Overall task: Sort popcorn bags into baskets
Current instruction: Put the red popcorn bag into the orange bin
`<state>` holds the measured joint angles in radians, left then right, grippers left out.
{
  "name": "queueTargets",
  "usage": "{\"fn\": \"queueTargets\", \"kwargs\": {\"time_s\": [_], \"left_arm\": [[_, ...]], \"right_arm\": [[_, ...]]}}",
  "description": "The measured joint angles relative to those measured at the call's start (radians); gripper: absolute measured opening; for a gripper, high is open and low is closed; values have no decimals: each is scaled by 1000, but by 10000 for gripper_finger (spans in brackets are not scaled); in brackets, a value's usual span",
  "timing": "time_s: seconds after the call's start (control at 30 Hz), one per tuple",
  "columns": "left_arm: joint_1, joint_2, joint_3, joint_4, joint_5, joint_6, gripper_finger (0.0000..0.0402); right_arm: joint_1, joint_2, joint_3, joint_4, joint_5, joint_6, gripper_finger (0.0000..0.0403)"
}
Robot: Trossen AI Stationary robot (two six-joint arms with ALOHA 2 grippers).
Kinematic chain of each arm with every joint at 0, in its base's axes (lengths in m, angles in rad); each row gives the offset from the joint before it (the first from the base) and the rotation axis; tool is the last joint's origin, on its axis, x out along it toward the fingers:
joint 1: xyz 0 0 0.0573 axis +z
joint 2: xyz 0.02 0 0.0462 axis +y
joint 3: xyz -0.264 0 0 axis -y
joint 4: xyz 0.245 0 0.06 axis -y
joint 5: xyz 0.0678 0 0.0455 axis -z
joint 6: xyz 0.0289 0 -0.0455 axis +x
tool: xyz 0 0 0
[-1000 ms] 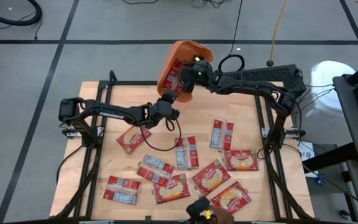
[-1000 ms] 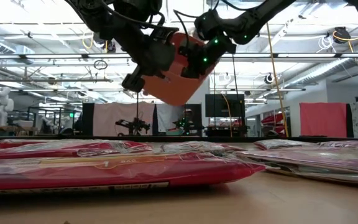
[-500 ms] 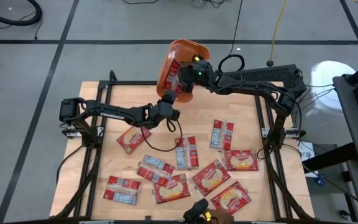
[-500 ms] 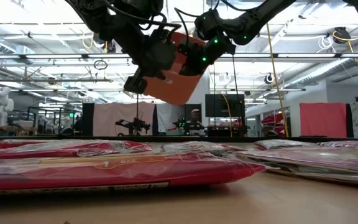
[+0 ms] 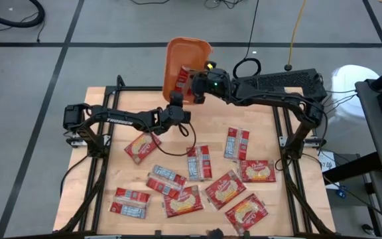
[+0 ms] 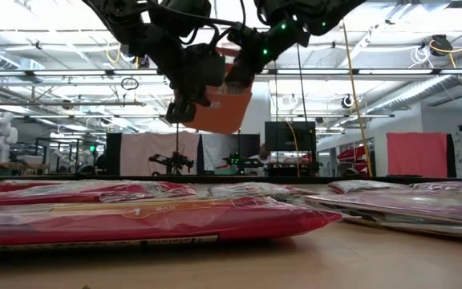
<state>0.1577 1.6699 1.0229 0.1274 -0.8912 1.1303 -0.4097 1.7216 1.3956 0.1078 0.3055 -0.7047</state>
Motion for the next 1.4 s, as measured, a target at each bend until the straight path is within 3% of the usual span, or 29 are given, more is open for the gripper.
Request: {"fn": "queueTargets", "kwargs": {"time_s": [0.17,0.37,0.9,1.2,1.4], "left_arm": [[0,0,0,-12,38,-66,7],[-5,0,0,-70,126,-179,3],[-2,0,0,-180,261,-423,7],[28,0,0,-258,459,-543,14],[51,0,0,-316,541,-602,7]], "right_arm": [[18,-19,0,-11,14,-14,0],[23,-25,0,-9,108,-73,0],[22,-152,0,-31,115,-91,0],[41,-239,-8,-107,135,-47,0],[52,-309,-95,-86,143,-24,0]]}}
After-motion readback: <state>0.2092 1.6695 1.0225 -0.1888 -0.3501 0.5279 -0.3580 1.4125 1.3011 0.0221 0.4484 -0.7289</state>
